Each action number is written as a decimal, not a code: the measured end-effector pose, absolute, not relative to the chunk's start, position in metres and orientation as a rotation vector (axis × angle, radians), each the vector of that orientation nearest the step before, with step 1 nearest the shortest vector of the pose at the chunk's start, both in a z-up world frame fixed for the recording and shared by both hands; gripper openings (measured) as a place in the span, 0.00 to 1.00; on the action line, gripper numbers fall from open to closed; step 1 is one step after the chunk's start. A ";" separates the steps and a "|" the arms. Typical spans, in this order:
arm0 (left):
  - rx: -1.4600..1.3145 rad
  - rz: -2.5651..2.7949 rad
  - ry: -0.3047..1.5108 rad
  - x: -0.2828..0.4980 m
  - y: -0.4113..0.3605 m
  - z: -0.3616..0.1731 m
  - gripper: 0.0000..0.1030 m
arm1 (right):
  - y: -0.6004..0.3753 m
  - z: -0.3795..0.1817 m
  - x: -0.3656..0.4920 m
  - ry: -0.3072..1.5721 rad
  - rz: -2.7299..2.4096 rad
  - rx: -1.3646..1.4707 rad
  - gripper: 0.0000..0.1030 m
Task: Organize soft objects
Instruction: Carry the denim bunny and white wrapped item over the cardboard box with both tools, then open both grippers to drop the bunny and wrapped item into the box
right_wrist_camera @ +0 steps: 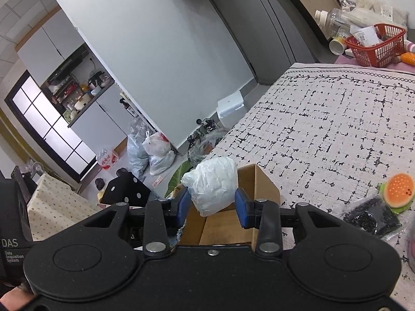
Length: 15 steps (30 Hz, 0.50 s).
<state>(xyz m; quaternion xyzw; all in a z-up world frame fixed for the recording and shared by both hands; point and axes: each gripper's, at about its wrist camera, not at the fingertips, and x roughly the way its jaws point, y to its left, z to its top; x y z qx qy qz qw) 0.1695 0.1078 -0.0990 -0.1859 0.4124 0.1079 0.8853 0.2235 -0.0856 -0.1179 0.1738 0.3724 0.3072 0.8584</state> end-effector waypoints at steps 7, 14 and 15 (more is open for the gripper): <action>-0.385 0.223 0.892 0.191 0.113 -0.115 0.37 | -0.083 -0.128 0.237 0.827 0.603 0.376 0.36; -0.388 0.220 0.927 0.209 0.118 -0.133 0.38 | -0.084 -0.135 0.246 0.849 0.588 0.407 0.36; -0.390 0.223 0.933 0.211 0.120 -0.135 0.38 | -0.084 -0.136 0.248 0.856 0.583 0.410 0.36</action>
